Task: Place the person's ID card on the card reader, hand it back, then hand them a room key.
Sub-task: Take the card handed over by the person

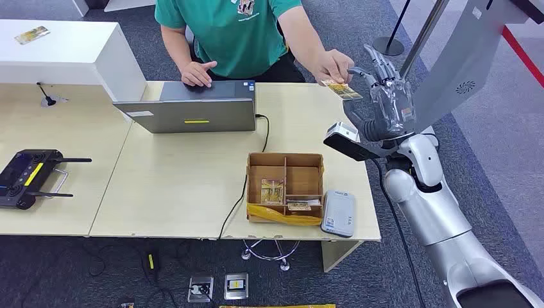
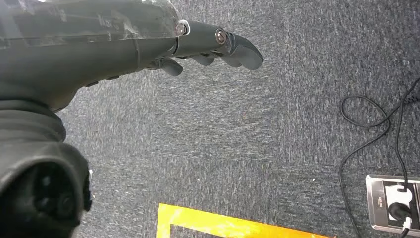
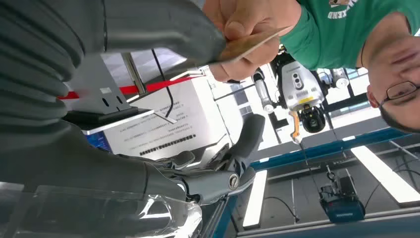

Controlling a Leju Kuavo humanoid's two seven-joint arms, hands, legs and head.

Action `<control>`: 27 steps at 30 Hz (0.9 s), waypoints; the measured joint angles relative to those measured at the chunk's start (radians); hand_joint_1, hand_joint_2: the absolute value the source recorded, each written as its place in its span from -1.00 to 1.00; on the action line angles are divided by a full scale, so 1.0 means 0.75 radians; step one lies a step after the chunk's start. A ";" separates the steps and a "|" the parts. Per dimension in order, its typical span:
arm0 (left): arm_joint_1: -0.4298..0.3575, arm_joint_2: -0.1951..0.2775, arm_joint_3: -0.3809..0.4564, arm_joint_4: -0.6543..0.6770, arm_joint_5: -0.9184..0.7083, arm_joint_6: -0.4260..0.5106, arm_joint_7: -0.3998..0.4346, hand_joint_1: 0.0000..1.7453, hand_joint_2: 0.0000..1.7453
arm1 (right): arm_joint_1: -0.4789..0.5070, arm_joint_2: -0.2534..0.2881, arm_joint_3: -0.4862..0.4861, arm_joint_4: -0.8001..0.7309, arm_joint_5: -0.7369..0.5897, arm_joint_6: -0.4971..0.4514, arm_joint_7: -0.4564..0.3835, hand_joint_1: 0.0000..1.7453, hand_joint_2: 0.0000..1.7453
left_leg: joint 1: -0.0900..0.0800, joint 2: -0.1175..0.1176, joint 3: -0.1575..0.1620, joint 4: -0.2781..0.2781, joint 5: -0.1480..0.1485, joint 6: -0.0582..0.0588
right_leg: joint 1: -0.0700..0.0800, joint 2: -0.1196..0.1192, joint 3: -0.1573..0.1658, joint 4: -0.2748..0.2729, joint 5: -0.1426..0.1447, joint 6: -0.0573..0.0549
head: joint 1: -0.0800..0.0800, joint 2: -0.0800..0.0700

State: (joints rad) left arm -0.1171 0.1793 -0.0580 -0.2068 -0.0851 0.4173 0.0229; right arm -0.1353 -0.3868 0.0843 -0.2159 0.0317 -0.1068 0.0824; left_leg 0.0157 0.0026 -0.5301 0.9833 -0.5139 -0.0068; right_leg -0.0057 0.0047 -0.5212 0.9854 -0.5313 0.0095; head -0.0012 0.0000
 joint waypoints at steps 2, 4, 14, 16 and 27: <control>0.000 -0.001 0.000 0.000 -0.001 0.000 0.000 -1.00 -1.00 | 0.000 0.001 0.000 0.000 0.000 0.000 0.000 -1.00 -1.00 | 0.000 0.000 0.000 0.000 0.000 0.000 | 0.000 0.000 0.000 0.000 0.000 0.000 | 0.000 0.000; 0.000 -0.002 0.000 0.000 -0.002 -0.001 -0.001 -1.00 -1.00 | 0.000 0.003 0.000 0.000 0.000 0.001 0.000 -1.00 -1.00 | 0.000 0.000 0.000 0.000 0.000 0.000 | 0.000 0.000 0.000 0.000 0.000 0.000 | 0.000 0.000; 0.000 -0.007 -0.001 0.000 -0.007 -0.003 -0.005 -1.00 -1.00 | 0.000 0.009 0.000 0.000 0.002 0.003 -0.002 -1.00 -1.00 | 0.000 0.000 0.000 0.000 0.000 0.000 | 0.000 0.000 0.000 0.000 0.000 0.000 | -0.001 0.000; 0.000 -0.007 -0.001 0.000 -0.007 -0.003 -0.007 -1.00 -1.00 | 0.000 0.011 0.000 0.000 0.003 0.003 -0.003 -1.00 -1.00 | 0.000 0.000 0.000 0.000 0.000 0.000 | 0.000 0.000 0.000 0.000 0.000 0.000 | -0.001 0.000; 0.000 -0.013 -0.001 0.000 -0.011 -0.006 -0.019 -1.00 -1.00 | 0.000 0.017 0.000 0.000 0.006 0.007 -0.003 -1.00 -1.00 | 0.000 0.000 0.000 0.000 0.000 0.000 | 0.000 0.000 0.000 0.000 0.000 0.000 | -0.002 0.000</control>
State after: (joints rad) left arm -0.1171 0.1698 -0.0584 -0.2068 -0.0930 0.4126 0.0084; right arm -0.1352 -0.3741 0.0843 -0.2159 0.0364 -0.1018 0.0805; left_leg 0.0155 0.0025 -0.5301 0.9833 -0.5139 -0.0068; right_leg -0.0058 0.0046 -0.5212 0.9854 -0.5313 0.0095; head -0.0027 0.0000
